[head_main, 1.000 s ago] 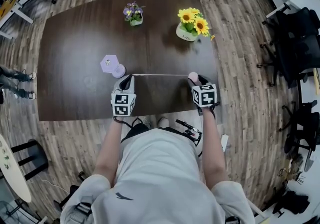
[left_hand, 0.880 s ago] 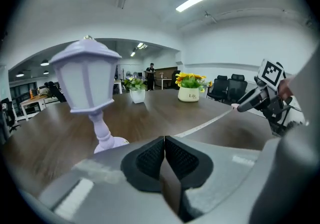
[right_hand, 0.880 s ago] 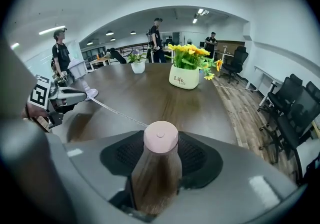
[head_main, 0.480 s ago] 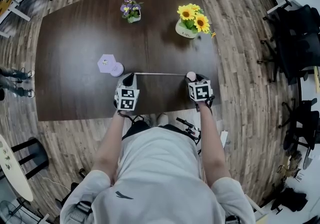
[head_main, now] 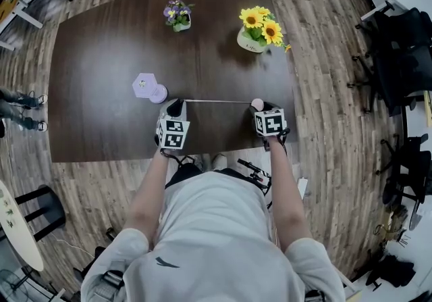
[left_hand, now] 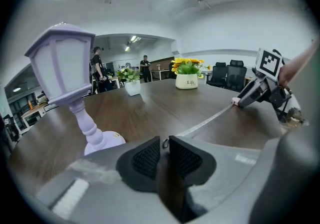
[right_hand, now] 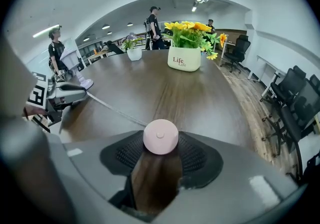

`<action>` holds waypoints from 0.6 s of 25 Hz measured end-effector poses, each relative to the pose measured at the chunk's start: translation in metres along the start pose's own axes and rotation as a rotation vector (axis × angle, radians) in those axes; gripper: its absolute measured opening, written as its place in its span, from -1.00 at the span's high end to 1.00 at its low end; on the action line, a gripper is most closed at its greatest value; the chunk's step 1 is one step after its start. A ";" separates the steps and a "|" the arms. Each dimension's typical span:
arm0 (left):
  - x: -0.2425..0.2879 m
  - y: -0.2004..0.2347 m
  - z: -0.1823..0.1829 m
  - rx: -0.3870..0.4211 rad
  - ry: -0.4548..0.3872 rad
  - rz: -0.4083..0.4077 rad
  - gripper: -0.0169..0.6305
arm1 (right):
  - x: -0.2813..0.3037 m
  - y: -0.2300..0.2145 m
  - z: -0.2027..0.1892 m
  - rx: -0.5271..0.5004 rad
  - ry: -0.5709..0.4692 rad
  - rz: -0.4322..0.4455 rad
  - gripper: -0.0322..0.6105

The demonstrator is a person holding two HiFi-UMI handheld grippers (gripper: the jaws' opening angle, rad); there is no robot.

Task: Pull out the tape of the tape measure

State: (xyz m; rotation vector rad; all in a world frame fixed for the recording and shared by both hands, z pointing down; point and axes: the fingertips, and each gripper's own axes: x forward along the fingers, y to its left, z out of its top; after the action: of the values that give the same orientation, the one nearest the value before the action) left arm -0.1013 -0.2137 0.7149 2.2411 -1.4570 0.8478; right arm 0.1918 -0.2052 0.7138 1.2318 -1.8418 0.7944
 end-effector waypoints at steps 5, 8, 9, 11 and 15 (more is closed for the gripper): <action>-0.006 -0.003 0.006 0.009 -0.017 -0.023 0.64 | -0.001 0.007 0.000 -0.006 -0.018 0.021 -0.03; -0.016 -0.002 0.015 0.002 -0.062 -0.026 0.64 | -0.007 0.007 -0.002 0.011 -0.049 0.011 -0.07; -0.020 -0.002 0.018 0.002 -0.078 -0.027 0.64 | -0.010 0.007 -0.002 0.016 -0.061 0.008 -0.07; -0.030 -0.002 0.028 0.001 -0.115 -0.024 0.64 | -0.020 0.005 0.002 0.027 -0.098 -0.004 -0.05; -0.058 -0.007 0.059 0.000 -0.222 -0.032 0.64 | -0.058 0.006 0.026 0.035 -0.262 -0.009 0.25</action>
State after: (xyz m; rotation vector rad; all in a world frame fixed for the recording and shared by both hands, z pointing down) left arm -0.0948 -0.2029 0.6328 2.4152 -1.5099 0.6042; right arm 0.1935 -0.1978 0.6499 1.4205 -2.0350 0.6884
